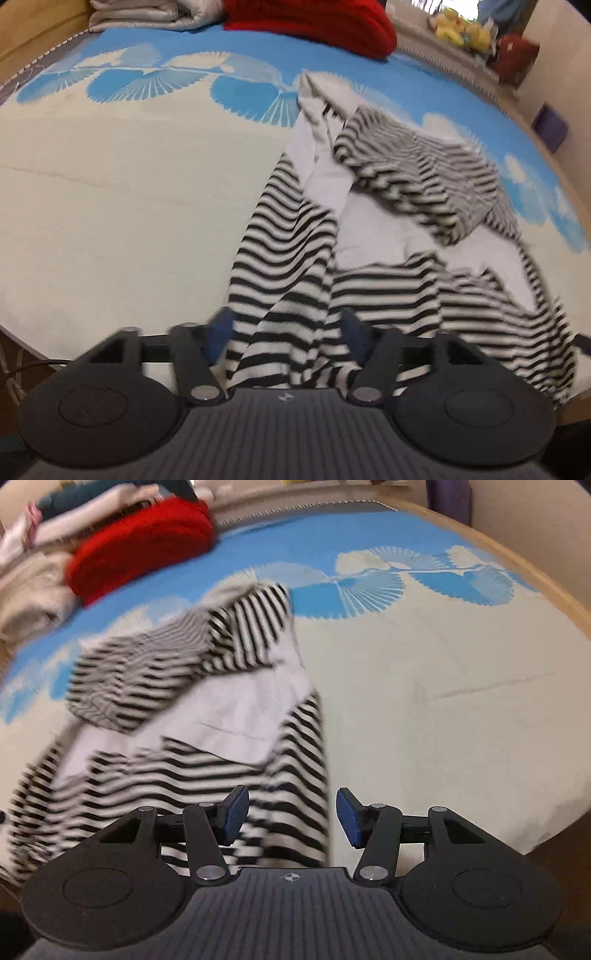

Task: Fold small clothes

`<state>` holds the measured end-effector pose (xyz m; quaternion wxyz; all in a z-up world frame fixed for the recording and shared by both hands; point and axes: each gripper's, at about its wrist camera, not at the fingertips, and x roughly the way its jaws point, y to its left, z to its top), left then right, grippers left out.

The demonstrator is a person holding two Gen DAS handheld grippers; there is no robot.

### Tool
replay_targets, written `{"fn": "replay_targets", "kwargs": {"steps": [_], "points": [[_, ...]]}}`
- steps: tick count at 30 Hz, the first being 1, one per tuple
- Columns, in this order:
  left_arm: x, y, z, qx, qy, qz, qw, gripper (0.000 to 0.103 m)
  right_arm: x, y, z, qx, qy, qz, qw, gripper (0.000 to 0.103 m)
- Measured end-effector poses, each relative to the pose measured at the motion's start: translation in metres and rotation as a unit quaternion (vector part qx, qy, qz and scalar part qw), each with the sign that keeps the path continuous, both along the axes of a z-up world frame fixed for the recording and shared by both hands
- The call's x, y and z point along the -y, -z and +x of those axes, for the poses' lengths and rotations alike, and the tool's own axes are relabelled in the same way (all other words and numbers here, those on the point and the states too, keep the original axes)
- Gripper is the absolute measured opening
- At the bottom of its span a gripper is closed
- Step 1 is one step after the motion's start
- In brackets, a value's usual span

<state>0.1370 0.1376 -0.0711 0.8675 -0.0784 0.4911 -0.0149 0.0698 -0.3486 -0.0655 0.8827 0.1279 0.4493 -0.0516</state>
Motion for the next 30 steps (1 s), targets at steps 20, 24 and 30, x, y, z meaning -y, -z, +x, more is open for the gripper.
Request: {"fn": "replay_targets", "kwargs": {"steps": [20,24,30], "points": [[-0.005,0.051,0.006,-0.092,-0.048,0.006,0.9946,0.058,-0.017,0.057,0.018,-0.118,-0.027,0.000,0.993,0.056],[-0.003,0.042,0.002,-0.075,-0.026,-0.024,0.9966,0.012,-0.020,0.054,0.016,-0.110,-0.038,0.002,0.993,0.010],[-0.006,0.009,-0.012,-0.016,-0.034,-0.054,0.9978,0.009,0.001,0.015,0.002,-0.028,0.002,0.039,0.999,0.006]]}}
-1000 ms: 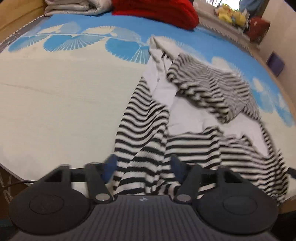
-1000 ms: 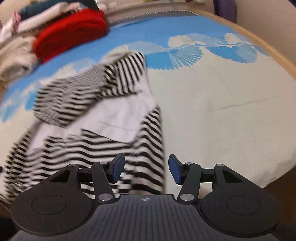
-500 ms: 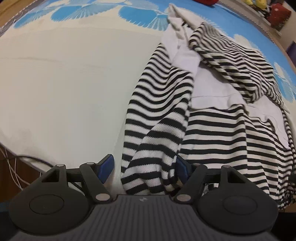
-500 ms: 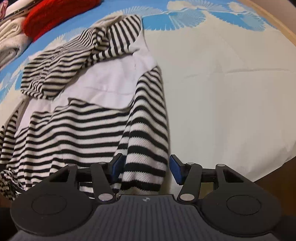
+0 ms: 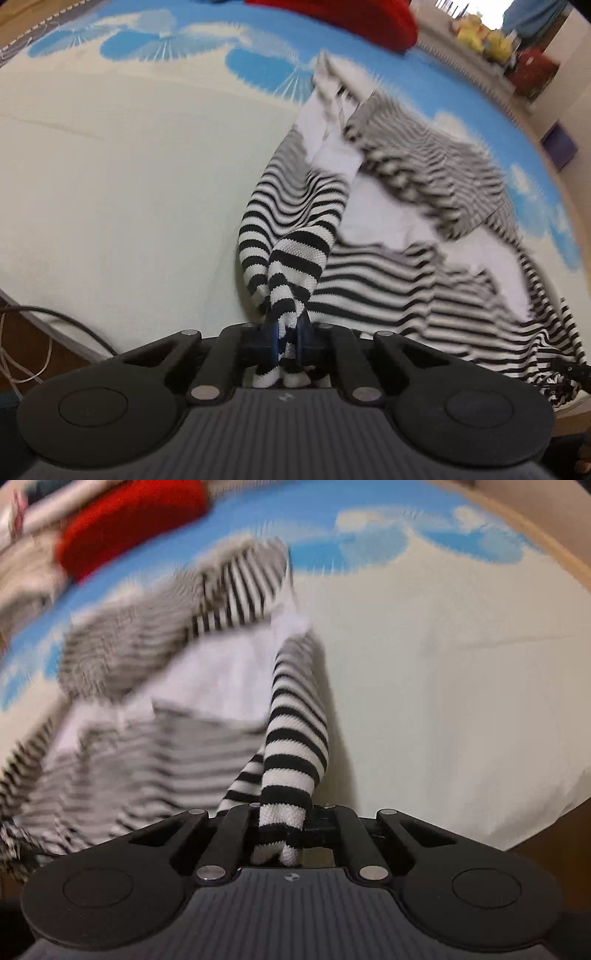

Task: Fold small clothes

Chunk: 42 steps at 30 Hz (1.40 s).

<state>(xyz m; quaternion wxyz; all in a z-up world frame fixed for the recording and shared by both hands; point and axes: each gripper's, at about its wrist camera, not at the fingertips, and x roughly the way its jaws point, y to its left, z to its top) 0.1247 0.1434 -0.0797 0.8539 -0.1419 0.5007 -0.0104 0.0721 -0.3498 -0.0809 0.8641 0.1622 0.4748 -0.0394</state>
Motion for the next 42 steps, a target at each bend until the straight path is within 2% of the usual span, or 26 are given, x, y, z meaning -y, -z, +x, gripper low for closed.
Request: {"fn": "replay_targets", "kwargs": {"steps": [2,4,6,8,9,11,17,19,21,24,27,42], "points": [[0.002,0.001,0.001,-0.004,0.004,-0.001,1.0000,0.010,0.006,-0.005,-0.003,0.009,0.013,0.000,1.000,0.006],[0.005,0.014,0.007,-0.036,0.005,0.008,0.9993,0.015,0.007,0.006,-0.001,-0.020,0.011,-0.008,1.000,0.006],[0.007,0.025,0.011,-0.065,0.005,0.018,0.9977,0.030,0.002,0.021,0.003,-0.058,0.001,-0.015,0.998,0.007],[0.007,0.030,0.011,-0.076,0.007,0.033,0.9965,0.044,-0.001,0.030,0.005,-0.079,-0.004,-0.025,0.997,0.012],[0.008,0.030,0.011,-0.076,0.008,0.036,0.9964,0.045,-0.002,0.029,0.005,-0.081,-0.002,-0.032,0.996,0.017],[0.007,0.031,0.012,-0.078,0.008,0.033,0.9964,0.045,-0.002,0.030,0.005,-0.083,0.000,-0.032,0.996,0.025],[0.006,0.035,0.012,-0.084,0.008,0.040,0.9956,0.045,-0.007,0.038,0.007,-0.100,-0.013,-0.048,0.994,0.030],[0.008,0.035,0.012,-0.083,0.014,0.040,0.9957,0.037,-0.011,0.038,0.006,-0.100,-0.019,-0.054,0.993,0.030],[0.010,0.035,0.012,-0.077,0.022,0.033,0.9962,0.020,-0.014,0.038,0.005,-0.097,-0.026,-0.060,0.993,0.029],[0.011,0.033,0.011,-0.069,0.027,0.029,0.9968,0.013,-0.016,0.037,0.004,-0.089,-0.034,-0.059,0.994,0.016],[0.011,0.033,0.011,-0.068,0.027,0.029,0.9969,0.012,-0.018,0.033,0.003,-0.073,-0.036,-0.060,0.995,0.010],[0.017,0.038,0.015,-0.075,0.035,0.043,0.9956,0.015,-0.022,0.038,0.002,-0.075,-0.055,-0.080,0.992,0.013]]}}
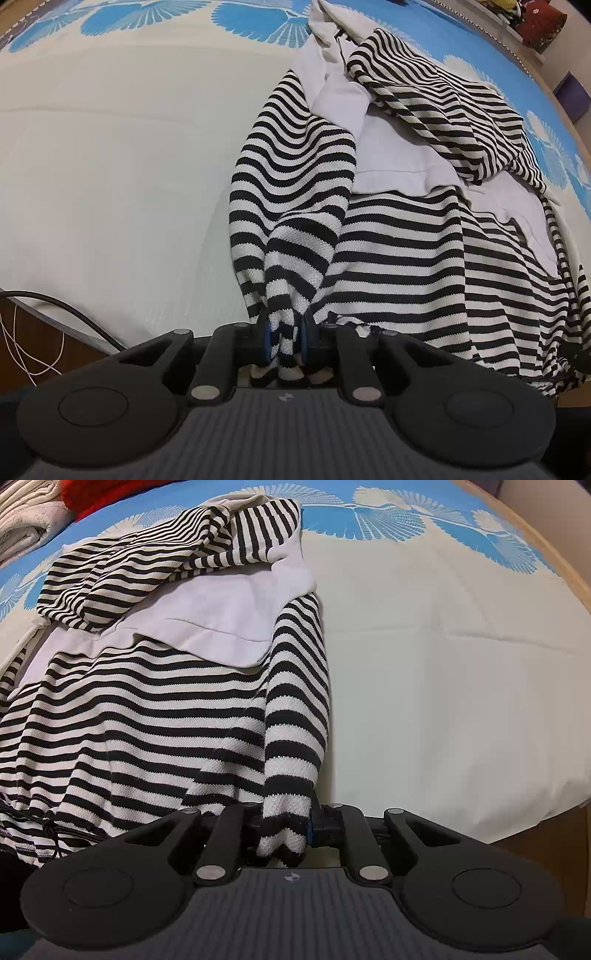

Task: Fold small clothes

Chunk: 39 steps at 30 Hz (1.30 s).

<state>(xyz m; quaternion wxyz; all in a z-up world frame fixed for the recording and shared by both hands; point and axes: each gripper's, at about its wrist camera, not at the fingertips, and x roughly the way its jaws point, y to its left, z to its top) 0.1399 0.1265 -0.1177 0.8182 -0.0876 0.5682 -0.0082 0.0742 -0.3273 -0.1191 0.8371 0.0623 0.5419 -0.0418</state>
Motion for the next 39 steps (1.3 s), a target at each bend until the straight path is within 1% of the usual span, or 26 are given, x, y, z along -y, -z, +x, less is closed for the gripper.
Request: {"fn": "replay_targets", "kwargs": {"steps": [8,10,12,14,17,20,22,25,29,31,33,35,37,39], "points": [[0.000,0.000,0.000,0.002,0.002,0.004,1.0000,0.015,-0.002,0.001,0.000,0.002,-0.001,-0.001,1.000,0.012],[0.000,0.000,0.000,0.004,0.003,0.004,1.0000,0.014,-0.002,0.001,0.000,0.004,-0.001,-0.001,1.000,0.011],[0.000,-0.002,-0.001,0.009,0.002,0.003,0.9999,0.010,-0.002,-0.001,-0.001,0.009,-0.001,-0.001,1.000,0.008],[0.000,-0.007,-0.004,0.023,0.001,0.003,0.9997,0.008,-0.002,-0.004,-0.002,0.021,0.000,0.002,1.000,0.006],[0.002,-0.019,-0.008,0.058,0.006,0.005,0.9983,0.007,0.000,-0.020,-0.005,0.064,0.005,0.014,0.998,0.006],[0.006,-0.040,-0.015,0.099,0.014,0.004,0.9950,0.007,0.008,-0.043,-0.010,0.109,0.018,0.039,0.993,0.005],[0.003,-0.062,-0.022,0.123,0.013,-0.015,0.9922,0.007,0.013,-0.060,-0.012,0.127,0.014,0.055,0.990,0.005],[-0.003,-0.102,-0.035,0.158,0.008,-0.033,0.9869,0.006,0.027,-0.098,-0.023,0.172,0.012,0.081,0.982,0.005],[-0.011,-0.149,-0.073,0.193,0.009,-0.086,0.9774,0.006,0.048,-0.151,-0.063,0.227,0.006,0.113,0.967,0.005],[-0.012,-0.163,-0.087,0.205,0.015,-0.101,0.9735,0.006,0.055,-0.175,-0.087,0.252,-0.003,0.126,0.959,0.005],[-0.010,-0.167,-0.087,0.197,0.024,-0.111,0.9738,0.006,0.059,-0.192,-0.102,0.272,-0.014,0.133,0.953,0.005],[-0.007,-0.160,-0.069,0.174,0.029,-0.111,0.9781,0.006,0.061,-0.198,-0.098,0.276,-0.021,0.133,0.952,0.005],[-0.004,-0.150,-0.039,0.152,0.028,-0.103,0.9827,0.007,0.062,-0.192,-0.074,0.269,-0.028,0.129,0.954,0.005],[0.001,-0.137,0.002,0.128,0.024,-0.095,0.9869,0.007,0.060,-0.180,-0.036,0.251,-0.026,0.109,0.962,0.005]]}}
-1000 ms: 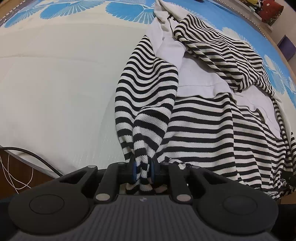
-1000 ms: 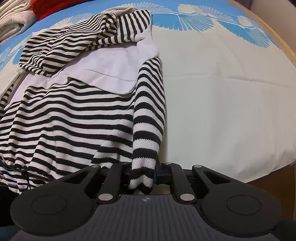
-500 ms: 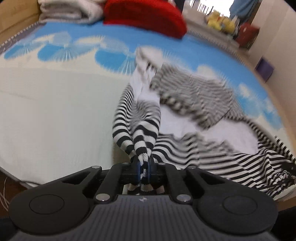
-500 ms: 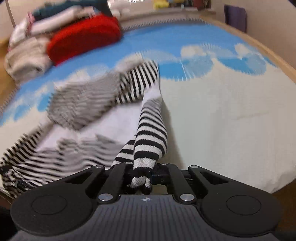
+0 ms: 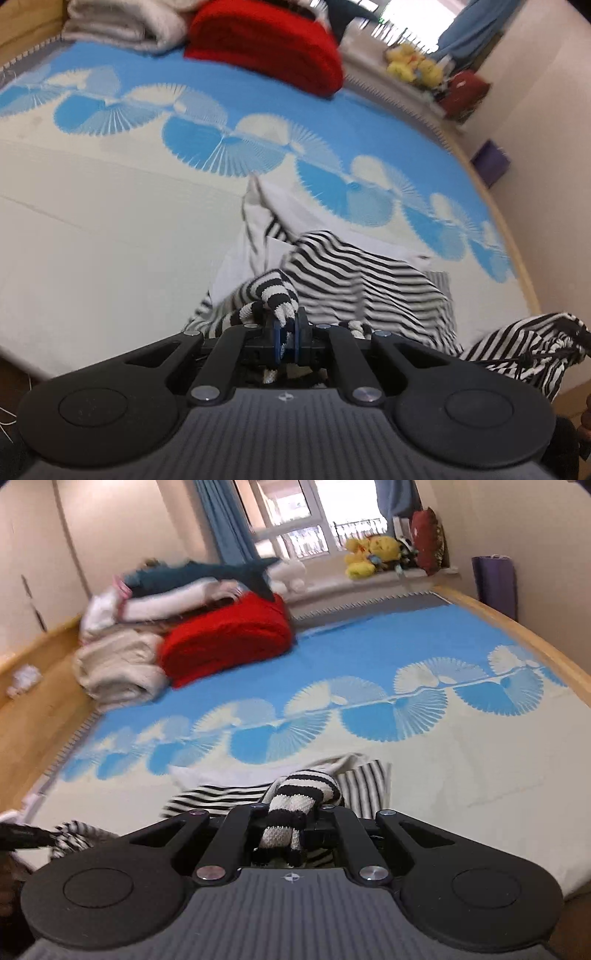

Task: Fold small clothes

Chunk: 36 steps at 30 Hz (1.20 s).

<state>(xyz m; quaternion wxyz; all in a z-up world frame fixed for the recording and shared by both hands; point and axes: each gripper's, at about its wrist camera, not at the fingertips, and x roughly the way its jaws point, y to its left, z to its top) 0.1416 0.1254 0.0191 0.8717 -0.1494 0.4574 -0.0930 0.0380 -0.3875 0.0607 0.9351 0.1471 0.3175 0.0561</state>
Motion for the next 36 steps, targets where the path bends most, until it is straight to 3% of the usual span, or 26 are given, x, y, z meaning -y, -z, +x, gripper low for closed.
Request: {"fn": "replay_targets", "kwargs": {"steps": [4,7,8,9,11,13,16,19,23,24,27,32,34,36], "points": [[0.013,0.030,0.081,-0.040,0.004,0.037,0.9985,0.014,-0.007,0.031,0.080,-0.051,0.008,-0.030,0.998,0.005],[-0.002,0.066,0.114,-0.058,-0.009,0.012,0.9982,0.032,-0.012,0.069,0.135,-0.095,0.017,-0.053,0.994,0.009],[-0.009,0.077,0.120,-0.082,-0.020,0.010,0.9964,0.039,-0.012,0.082,0.144,-0.107,0.028,-0.057,0.992,0.010],[-0.020,0.084,0.128,-0.123,-0.048,0.010,0.9912,0.039,-0.011,0.097,0.154,-0.129,0.038,-0.067,0.989,0.012],[-0.038,0.074,0.129,-0.100,-0.083,-0.018,0.9914,0.044,-0.012,0.110,0.164,-0.168,0.059,-0.090,0.980,0.012],[-0.050,0.067,0.127,-0.080,-0.091,-0.027,0.9922,0.054,-0.010,0.103,0.163,-0.149,0.064,-0.070,0.984,0.012],[-0.062,0.070,0.123,-0.092,-0.083,-0.013,0.9922,0.054,-0.008,0.089,0.157,-0.111,0.046,-0.072,0.990,0.012],[-0.068,0.072,0.117,-0.099,-0.056,0.006,0.9935,0.056,0.002,0.089,0.149,-0.105,0.045,-0.060,0.992,0.012],[-0.063,0.074,0.100,-0.089,-0.002,0.049,0.9948,0.067,0.027,0.094,0.141,-0.119,0.060,-0.009,0.991,0.014],[-0.060,0.076,0.095,-0.090,0.011,0.059,0.9942,0.068,0.034,0.096,0.139,-0.125,0.063,0.018,0.990,0.019],[-0.046,0.081,0.089,-0.093,0.044,0.096,0.9900,0.071,0.055,0.103,0.131,-0.144,0.075,0.115,0.980,0.023],[-0.010,0.089,0.089,-0.089,0.106,0.141,0.9803,0.078,0.050,0.094,0.131,-0.132,0.061,0.121,0.982,0.028],[0.006,0.092,0.090,-0.086,0.132,0.157,0.9749,0.079,0.059,0.095,0.130,-0.130,0.063,0.192,0.971,0.047],[0.018,0.095,0.092,-0.082,0.146,0.171,0.9708,0.079,0.072,0.095,0.128,-0.120,0.083,0.250,0.957,0.051]]}}
